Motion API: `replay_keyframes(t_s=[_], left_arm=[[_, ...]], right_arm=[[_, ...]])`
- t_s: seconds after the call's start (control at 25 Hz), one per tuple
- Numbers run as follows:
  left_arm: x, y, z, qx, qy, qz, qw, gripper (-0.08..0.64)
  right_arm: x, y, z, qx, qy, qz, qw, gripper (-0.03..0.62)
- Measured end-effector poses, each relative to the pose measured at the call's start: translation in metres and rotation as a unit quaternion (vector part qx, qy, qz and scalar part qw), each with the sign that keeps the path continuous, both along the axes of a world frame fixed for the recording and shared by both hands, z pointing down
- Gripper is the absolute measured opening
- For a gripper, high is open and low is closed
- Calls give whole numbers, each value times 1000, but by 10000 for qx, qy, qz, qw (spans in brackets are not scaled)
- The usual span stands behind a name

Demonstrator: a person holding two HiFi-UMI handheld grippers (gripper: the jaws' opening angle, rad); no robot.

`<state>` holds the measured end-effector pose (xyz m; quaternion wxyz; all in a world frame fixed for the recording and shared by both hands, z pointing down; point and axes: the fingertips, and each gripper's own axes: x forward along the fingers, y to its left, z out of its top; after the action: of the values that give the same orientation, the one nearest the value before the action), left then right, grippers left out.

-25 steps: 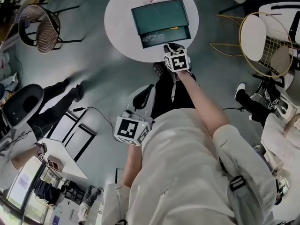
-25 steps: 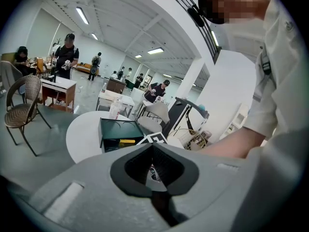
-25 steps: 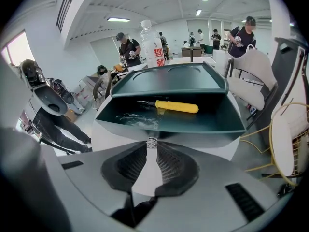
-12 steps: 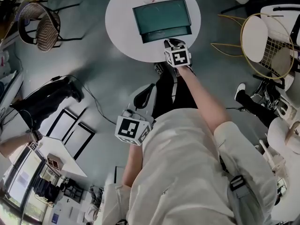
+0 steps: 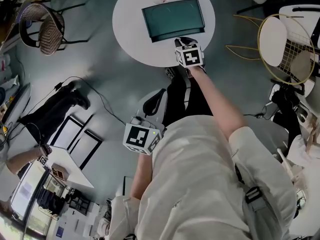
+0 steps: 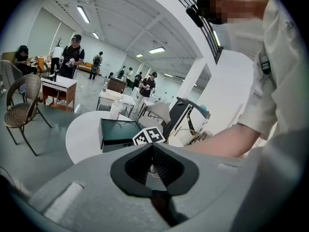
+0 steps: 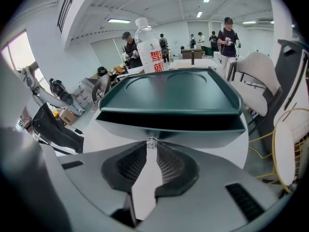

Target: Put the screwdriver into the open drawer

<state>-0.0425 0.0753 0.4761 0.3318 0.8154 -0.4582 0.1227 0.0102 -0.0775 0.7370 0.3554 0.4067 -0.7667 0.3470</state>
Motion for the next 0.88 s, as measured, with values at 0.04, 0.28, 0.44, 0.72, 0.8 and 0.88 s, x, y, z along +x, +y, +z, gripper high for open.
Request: replay_keyframes(t_s=[0.04, 0.28, 0.44, 0.72, 0.8, 0.88], left_arm=[[-1, -1, 0, -2, 1, 1, 10000, 12], [2, -6, 2, -24, -4, -17, 10000, 12], [0, -9, 3, -31, -2, -46, 10000, 12], [-3, -10, 1, -21, -2, -74, 10000, 12], [-3, -9, 1, -14, -7, -85, 10000, 12], [-3, -9, 0, -3, -13, -96, 10000, 12]], right_arm=[[-1, -2, 0, -3, 1, 2, 10000, 72], [1, -11, 1, -8, 8, 10, 10000, 74], [0, -18, 1, -3, 22, 48, 10000, 74], [-3, -22, 2, 6, 15, 49, 10000, 74], [-3, -22, 2, 12, 26, 23, 10000, 75], [-3, -22, 2, 27, 28, -26, 10000, 78]])
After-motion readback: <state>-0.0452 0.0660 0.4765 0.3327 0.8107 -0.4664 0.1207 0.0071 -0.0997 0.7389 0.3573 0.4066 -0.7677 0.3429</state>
